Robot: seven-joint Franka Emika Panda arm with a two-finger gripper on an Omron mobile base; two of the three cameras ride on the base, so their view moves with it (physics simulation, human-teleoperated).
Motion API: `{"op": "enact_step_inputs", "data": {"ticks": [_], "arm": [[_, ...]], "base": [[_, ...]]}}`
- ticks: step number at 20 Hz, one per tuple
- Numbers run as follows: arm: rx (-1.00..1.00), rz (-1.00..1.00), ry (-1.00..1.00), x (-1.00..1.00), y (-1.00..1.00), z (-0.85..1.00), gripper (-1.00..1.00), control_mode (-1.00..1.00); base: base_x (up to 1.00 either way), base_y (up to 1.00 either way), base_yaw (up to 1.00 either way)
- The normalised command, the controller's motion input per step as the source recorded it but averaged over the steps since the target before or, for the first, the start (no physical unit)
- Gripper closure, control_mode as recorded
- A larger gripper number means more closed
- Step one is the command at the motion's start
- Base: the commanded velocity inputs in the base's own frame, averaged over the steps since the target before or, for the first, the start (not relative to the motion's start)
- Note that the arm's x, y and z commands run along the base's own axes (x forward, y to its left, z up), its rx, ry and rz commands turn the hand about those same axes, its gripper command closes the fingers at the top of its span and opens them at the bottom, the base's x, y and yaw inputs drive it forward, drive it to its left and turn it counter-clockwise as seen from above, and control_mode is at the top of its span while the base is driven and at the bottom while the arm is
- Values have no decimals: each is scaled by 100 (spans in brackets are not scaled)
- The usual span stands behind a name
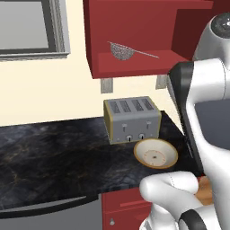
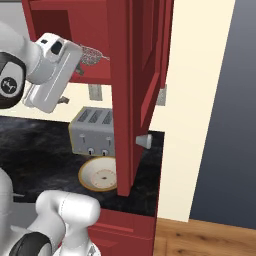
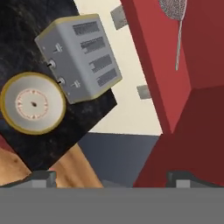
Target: Open the cabinet and setup a tea strainer by placing it in the bowl upright.
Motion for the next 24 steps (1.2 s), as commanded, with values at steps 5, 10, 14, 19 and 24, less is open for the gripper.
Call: {"op": "enact_step_inputs", "data": {"ticks": [5,10,14,19,24], "arm": [[28,-14,-17,56,48,0,-100,-100],[1,-4,-16,38,66,2,-100,-100],[0,0,-9,26,14,-3,-100,-100],[12,6,-9,25,0,24,-100,-100],[18,9,-3,27,4,5,-100,-100]], "base": [[0,0,0],[0,0,0],[0,0,0],[0,0,0],[0,0,0]]}}
